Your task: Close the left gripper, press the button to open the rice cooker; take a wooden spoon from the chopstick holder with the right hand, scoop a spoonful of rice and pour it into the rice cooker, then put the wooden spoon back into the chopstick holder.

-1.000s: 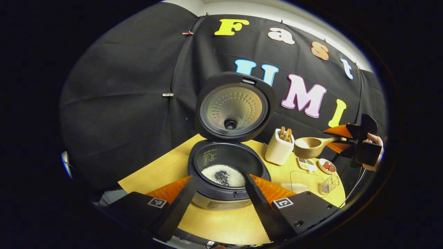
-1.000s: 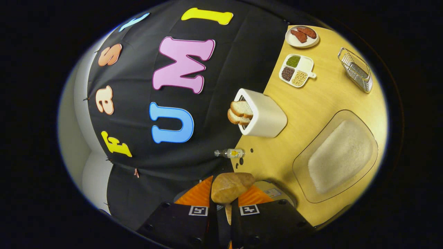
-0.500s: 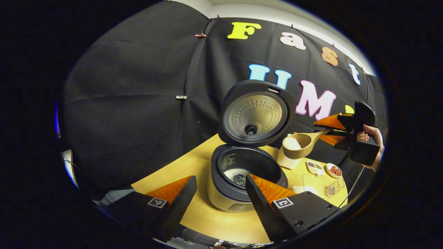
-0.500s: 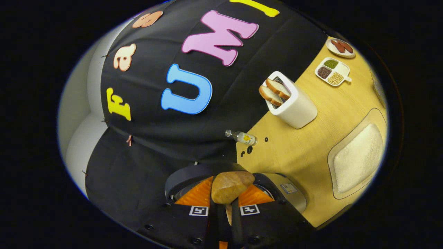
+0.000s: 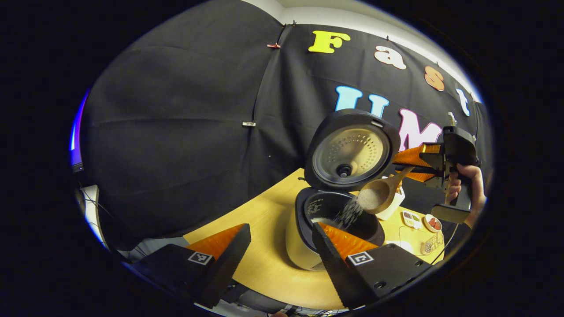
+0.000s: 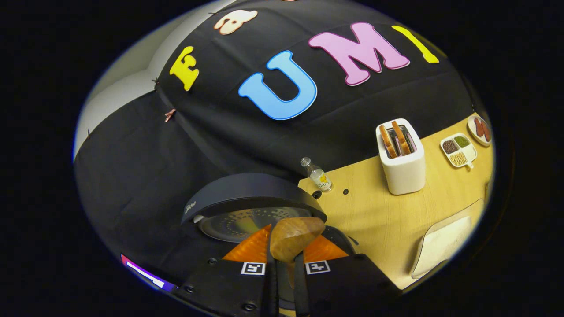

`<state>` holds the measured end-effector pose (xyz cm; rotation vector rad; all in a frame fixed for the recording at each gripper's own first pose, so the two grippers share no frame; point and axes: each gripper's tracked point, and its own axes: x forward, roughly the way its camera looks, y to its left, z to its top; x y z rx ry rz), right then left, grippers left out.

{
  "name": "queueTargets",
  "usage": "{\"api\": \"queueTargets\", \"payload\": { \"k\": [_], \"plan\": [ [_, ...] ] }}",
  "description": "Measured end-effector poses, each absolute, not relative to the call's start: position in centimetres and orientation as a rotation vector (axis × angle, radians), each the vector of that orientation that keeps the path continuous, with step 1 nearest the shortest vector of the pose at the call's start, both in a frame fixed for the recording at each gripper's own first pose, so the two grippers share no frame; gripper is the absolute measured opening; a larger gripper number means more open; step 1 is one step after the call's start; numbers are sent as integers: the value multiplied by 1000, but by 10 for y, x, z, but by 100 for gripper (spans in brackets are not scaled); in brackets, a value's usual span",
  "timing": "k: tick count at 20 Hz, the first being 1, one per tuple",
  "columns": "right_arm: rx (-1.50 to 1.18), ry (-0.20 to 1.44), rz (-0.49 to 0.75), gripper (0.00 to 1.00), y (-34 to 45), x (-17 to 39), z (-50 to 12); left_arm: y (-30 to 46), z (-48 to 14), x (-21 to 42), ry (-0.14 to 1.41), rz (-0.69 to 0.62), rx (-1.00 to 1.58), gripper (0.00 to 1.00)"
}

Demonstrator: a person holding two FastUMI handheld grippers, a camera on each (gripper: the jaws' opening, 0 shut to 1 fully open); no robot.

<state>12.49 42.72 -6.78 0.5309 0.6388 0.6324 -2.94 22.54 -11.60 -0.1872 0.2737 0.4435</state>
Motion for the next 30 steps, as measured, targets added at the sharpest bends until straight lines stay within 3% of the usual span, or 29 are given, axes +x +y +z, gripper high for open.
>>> {"api": "queueTargets", "payload": {
  "k": [13,15,16,18,30],
  "plan": [
    [202,531,712,18,453,120,-105,240,-124,-13,299,440,-192,95],
    [134,501,747,18,459,113,-106,239,-127,-11,306,432,-193,95],
    [102,493,762,13,461,111,-109,238,-127,-9,310,425,-193,95],
    [52,467,792,19,467,104,-111,235,-130,-8,320,412,-193,95],
    [-252,300,1048,18,490,52,-125,246,-124,-15,305,444,-152,96]
  ]
}}
